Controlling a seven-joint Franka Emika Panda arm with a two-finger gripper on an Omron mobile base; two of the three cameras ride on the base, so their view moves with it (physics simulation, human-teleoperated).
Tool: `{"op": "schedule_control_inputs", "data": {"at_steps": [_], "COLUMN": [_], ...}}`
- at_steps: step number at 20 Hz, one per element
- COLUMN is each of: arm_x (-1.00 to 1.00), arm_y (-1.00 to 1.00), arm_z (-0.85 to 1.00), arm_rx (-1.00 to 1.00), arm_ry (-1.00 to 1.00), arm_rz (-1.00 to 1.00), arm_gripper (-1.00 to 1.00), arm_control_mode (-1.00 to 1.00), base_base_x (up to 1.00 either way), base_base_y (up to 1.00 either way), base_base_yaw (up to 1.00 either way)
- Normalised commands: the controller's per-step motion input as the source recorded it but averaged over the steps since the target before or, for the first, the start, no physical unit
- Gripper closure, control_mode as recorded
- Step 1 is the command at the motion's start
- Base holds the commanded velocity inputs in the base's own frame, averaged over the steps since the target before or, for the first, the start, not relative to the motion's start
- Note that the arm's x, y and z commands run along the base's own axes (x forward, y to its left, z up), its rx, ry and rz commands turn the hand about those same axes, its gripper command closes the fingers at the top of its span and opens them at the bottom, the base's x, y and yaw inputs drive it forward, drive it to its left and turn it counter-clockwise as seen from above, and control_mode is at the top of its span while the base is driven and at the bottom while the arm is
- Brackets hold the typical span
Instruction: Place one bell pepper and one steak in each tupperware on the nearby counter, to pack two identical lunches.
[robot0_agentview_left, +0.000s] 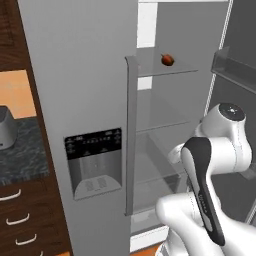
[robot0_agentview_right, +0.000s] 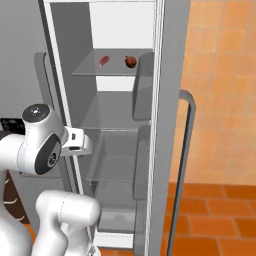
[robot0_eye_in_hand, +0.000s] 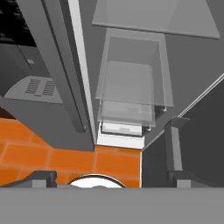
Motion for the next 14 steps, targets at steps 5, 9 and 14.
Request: {"op": "schedule_control_inputs", "data": {"at_steps": [5,9,14], "arm_x": [0.00,0.00,0.00], "arm_y": [0.00,0.00,0.00], "arm_z": [0.00,0.00,0.00], "arm_rx": [0.00,0.00,0.00], "arm_ry": [0.00,0.00,0.00], "arm_rz": [0.00,0.00,0.00], "arm_gripper": [-1.00,-1.00,-1.00], "arm_control_mode": [1.00,1.00,1.00], "base_base_x": [0.33,0.36,0.33], "base_base_y": [-0.26,-0.39,-0.28], "base_base_yaw": [0.16,0.13,0.11]}}
